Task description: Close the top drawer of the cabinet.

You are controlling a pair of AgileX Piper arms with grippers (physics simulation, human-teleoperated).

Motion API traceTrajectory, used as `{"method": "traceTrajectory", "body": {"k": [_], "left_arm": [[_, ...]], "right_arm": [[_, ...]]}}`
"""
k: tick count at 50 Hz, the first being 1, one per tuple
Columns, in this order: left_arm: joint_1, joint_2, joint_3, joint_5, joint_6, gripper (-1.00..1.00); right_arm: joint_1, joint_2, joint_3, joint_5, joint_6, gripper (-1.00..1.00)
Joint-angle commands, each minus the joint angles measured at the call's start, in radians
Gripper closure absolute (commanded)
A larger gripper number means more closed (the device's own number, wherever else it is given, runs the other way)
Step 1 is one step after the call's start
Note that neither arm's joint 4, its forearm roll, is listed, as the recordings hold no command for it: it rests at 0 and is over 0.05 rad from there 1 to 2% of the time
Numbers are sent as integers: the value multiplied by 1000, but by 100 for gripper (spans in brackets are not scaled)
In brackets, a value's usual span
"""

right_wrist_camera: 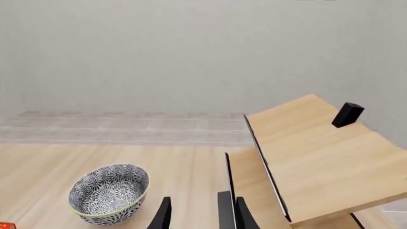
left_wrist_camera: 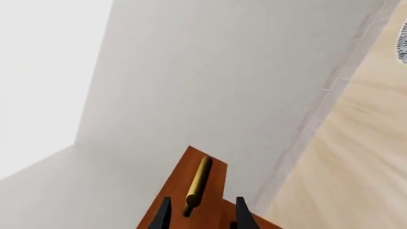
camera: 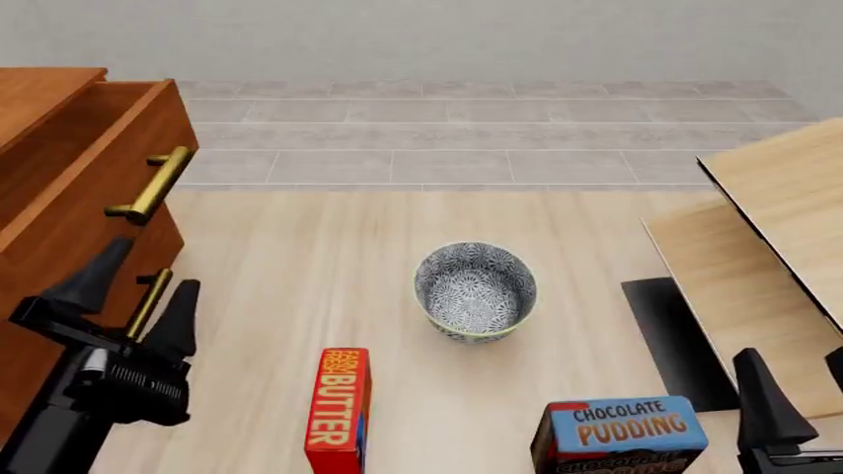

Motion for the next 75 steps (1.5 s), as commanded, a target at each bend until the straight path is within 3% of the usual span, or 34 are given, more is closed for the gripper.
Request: {"method": "traceTrajectory", "body": {"k": [1, 25, 34, 75], "left_arm": [[-13, 35, -41, -8, 56, -100], [17, 76, -112, -8, 115, -100], [34, 85, -132, -8, 175, -100], [118, 113, -149, -8, 195, -100]], "right_arm": [[2, 0, -15, 4, 5, -100], [10, 0, -17, 7, 8, -100], [9, 0, -13, 3, 10, -100], [3, 0, -23, 7, 10, -100]]}}
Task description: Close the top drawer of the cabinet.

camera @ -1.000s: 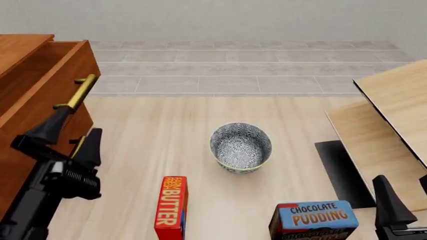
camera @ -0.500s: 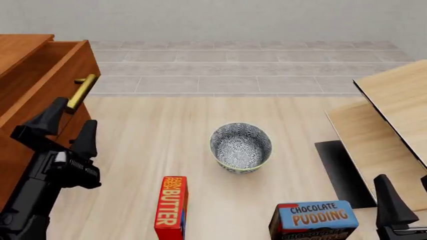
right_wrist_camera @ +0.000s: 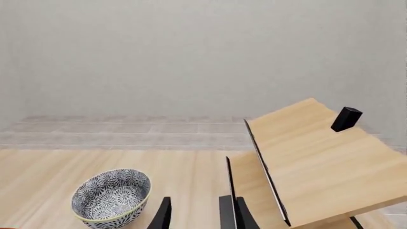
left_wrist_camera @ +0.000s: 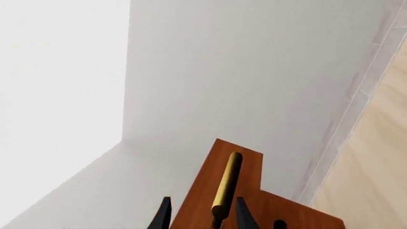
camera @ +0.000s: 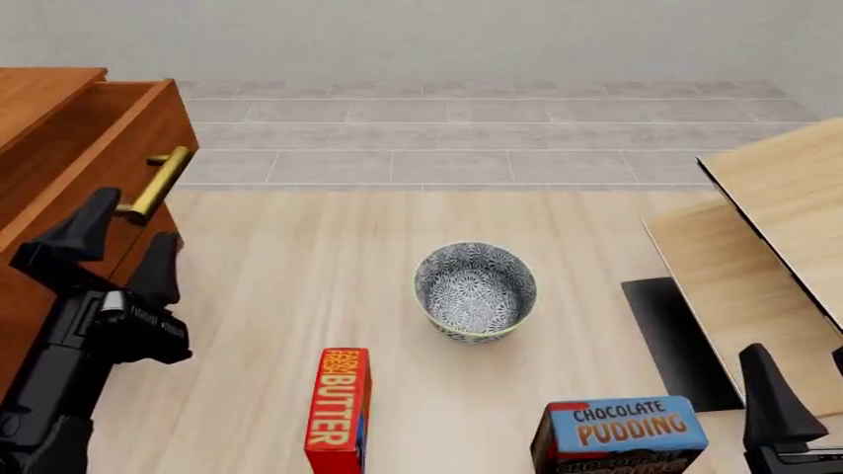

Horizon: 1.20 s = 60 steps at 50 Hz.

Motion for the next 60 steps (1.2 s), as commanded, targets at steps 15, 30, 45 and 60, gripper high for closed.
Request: {"method": "traceTrajectory", "body": {"k": [15, 30, 45, 60], "left_arm": [[44, -1, 18, 0, 8, -100], [72, 3, 15, 0, 8, -100], [97, -14, 31, 0, 7, -100], [112, -15, 36, 0, 14, -100]], "right_arm": [[5, 0, -4, 4, 5, -100], [4, 0, -13, 9, 5, -100], [1, 0, -4, 0, 8, -100], [0, 0, -4, -4, 10, -100]]}}
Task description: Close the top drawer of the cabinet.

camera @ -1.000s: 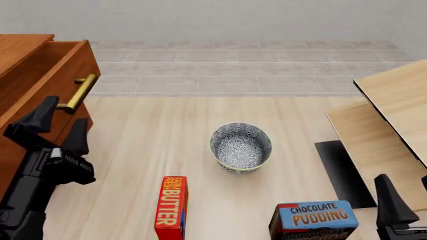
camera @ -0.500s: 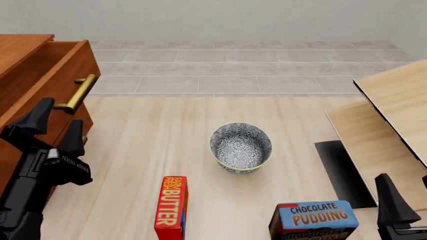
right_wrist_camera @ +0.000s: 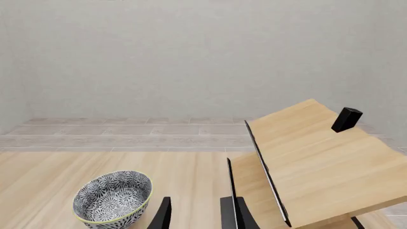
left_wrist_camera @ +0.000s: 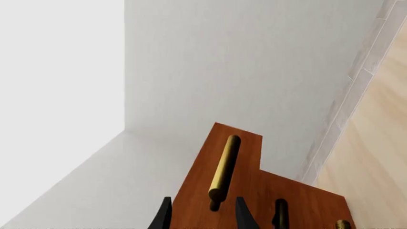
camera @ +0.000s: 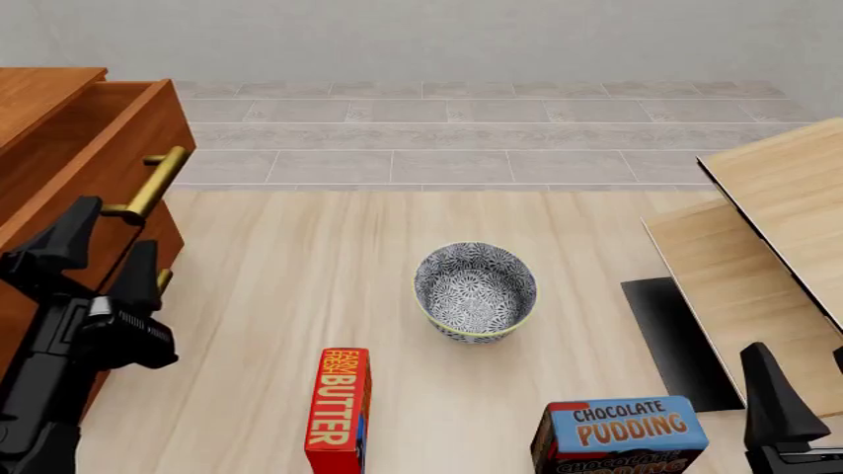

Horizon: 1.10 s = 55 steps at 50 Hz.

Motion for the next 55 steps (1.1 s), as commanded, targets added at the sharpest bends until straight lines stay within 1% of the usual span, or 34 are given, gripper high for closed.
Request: {"method": "traceTrajectory", "body": {"k": [1, 13, 20, 24, 39, 55], "left_arm": [[39, -8, 10, -4, 2, -100], [53, -8, 8, -4, -2, -100], [62, -12, 7, -4, -8, -100], [66, -18, 12, -4, -15, -100], [79, -21, 15, -4, -11, -100], [102, -33, 29, -4, -11, -100]], "right_arm": [[-1, 0, -3, 1, 1, -100], [0, 0, 4, -4, 0, -100], [0, 0, -11, 11, -2, -100], [1, 0, 7, -5, -4, -100], [6, 0, -5, 7, -8, -100], [13, 0, 5, -5, -19, -100]]}}
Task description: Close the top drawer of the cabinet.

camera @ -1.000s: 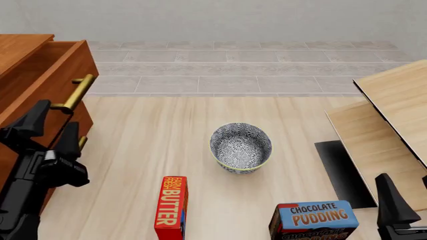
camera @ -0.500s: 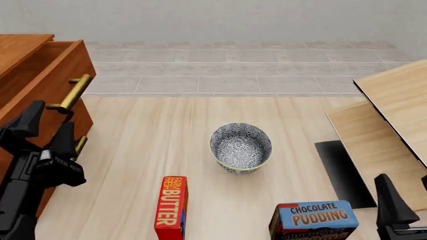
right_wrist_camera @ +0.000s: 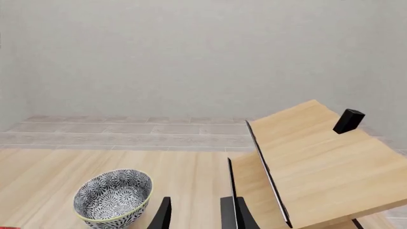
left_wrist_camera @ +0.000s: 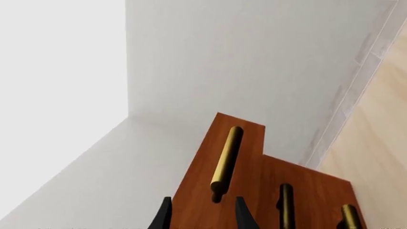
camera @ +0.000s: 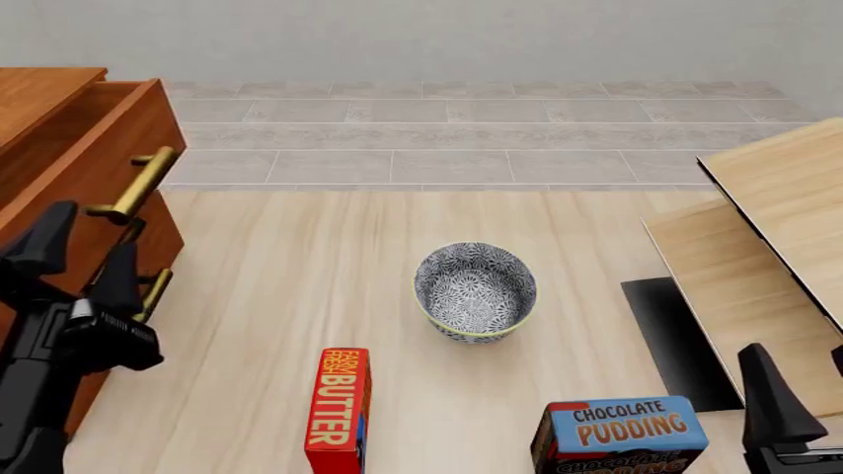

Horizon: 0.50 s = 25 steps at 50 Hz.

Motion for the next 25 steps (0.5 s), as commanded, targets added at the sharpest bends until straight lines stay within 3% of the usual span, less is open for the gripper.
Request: {"method": "traceTrajectory", "body": {"k": [1, 25], "left_arm": [[38, -12, 13, -6, 0, -100], [59, -5, 8, -6, 12, -100]], "right_arm": [[4, 0, 5, -7, -7, -100], [12, 0, -4, 4, -15, -100]]}}
